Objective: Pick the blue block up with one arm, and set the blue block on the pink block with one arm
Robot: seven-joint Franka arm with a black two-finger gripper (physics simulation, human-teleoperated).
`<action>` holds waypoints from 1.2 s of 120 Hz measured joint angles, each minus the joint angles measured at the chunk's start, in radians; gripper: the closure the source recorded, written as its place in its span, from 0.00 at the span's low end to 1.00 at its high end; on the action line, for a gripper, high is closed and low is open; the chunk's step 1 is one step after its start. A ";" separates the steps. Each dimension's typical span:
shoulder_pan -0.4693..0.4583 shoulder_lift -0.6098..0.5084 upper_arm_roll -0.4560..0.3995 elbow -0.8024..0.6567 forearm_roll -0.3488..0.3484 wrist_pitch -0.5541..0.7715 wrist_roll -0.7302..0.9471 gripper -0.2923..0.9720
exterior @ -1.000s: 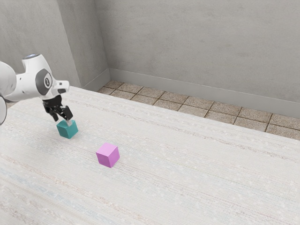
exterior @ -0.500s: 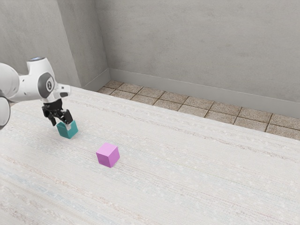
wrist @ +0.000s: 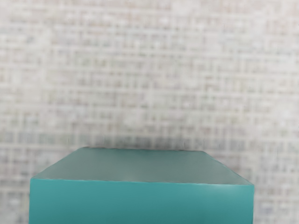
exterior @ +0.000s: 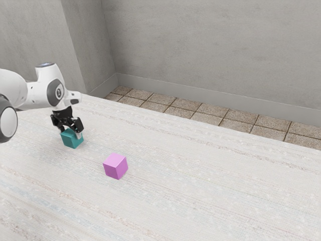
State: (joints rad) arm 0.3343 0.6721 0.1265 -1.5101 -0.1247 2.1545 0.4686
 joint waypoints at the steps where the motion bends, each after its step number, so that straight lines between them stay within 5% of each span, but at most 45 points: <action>1: 0.000 0.001 0.000 0.000 0.000 0.000 -0.001 0.24; 111: -0.001 -0.012 -0.001 -0.004 0.027 0.007 0.000 0.49; 122: -0.014 -0.086 -0.002 -0.086 0.029 0.010 -0.001 0.50; 144: -0.110 -0.405 -0.011 -0.440 0.029 0.064 -0.010 0.52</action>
State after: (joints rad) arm 0.2248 0.2673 0.1157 -1.9499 -0.0959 2.2184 0.4582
